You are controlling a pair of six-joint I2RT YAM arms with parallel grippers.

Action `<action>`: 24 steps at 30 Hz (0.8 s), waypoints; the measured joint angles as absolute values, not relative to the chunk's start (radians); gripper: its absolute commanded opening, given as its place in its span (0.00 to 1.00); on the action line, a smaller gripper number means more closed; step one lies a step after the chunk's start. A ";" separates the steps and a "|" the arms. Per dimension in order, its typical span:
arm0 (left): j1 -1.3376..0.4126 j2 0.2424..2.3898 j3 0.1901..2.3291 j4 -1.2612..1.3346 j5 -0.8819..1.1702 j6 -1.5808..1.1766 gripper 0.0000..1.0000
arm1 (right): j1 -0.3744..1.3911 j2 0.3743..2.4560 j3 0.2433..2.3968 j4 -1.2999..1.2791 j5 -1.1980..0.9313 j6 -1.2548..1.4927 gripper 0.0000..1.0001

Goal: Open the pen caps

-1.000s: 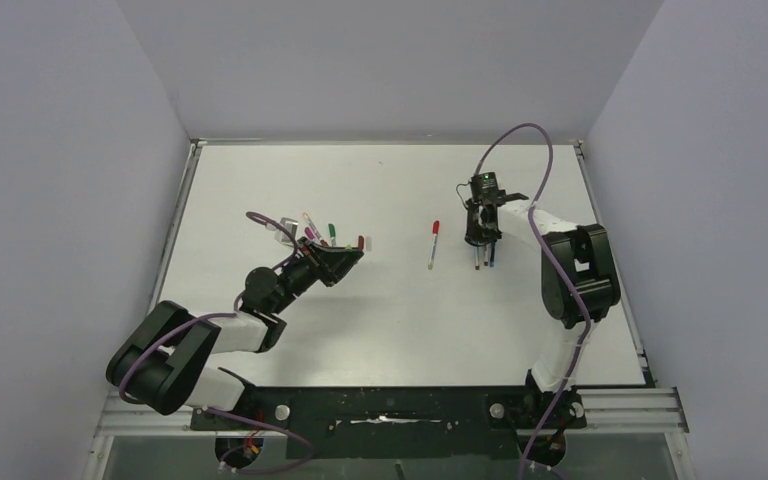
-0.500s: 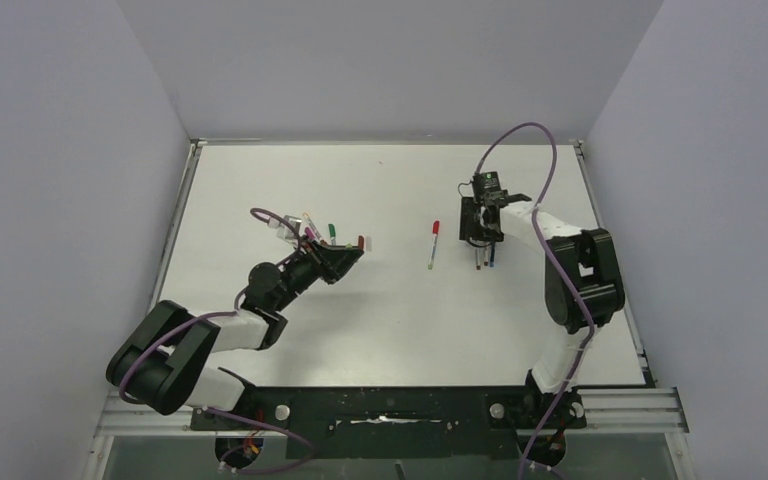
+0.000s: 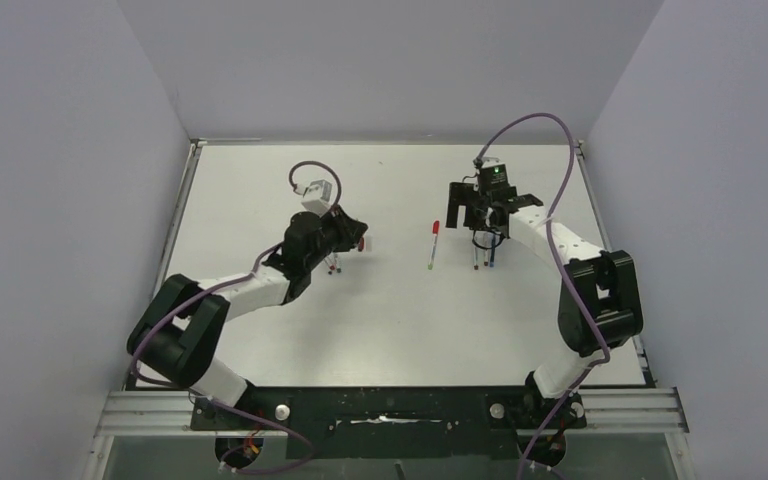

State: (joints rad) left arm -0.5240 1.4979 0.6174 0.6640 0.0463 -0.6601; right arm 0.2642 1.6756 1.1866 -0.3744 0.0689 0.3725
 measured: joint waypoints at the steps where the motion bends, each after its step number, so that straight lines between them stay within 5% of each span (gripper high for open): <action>1: -0.533 1.527 0.674 0.604 0.017 -0.646 0.10 | 0.270 1.676 1.185 -0.375 0.064 0.373 0.98; 12: -0.605 1.882 1.104 0.158 -0.216 -0.552 0.13 | 0.292 1.676 1.181 -0.366 0.030 0.375 0.98; 24: -0.681 2.027 1.259 -0.035 -0.333 -0.516 0.19 | 0.292 1.676 1.177 -0.354 0.017 0.375 0.98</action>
State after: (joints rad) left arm -0.6807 2.0274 1.2594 -0.0353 -0.3328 -0.5156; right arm 0.2920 1.6756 1.1774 -0.3538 0.0174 0.3752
